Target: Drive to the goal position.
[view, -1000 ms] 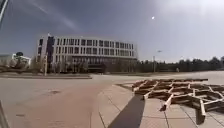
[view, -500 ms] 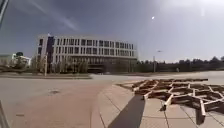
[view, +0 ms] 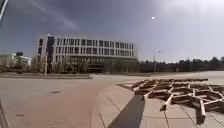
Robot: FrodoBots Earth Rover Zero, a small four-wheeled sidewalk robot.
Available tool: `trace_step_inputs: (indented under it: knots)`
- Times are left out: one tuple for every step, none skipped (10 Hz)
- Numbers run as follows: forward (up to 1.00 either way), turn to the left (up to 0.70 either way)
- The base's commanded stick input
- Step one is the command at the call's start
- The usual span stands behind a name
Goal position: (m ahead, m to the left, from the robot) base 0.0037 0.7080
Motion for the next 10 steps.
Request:
trace_step_inputs:
  knots:
    - [0.05, 0.0]
    - [0.05, 0.0]
    - [0.05, 0.0]
    - [0.05, 0.0]
    - [0.05, 0.0]
    - [0.05, 0.0]
    - [0.05, 0.0]
    - [0.05, 0.0]
    - [0.05, 0.0]
    - [0.05, 0.0]
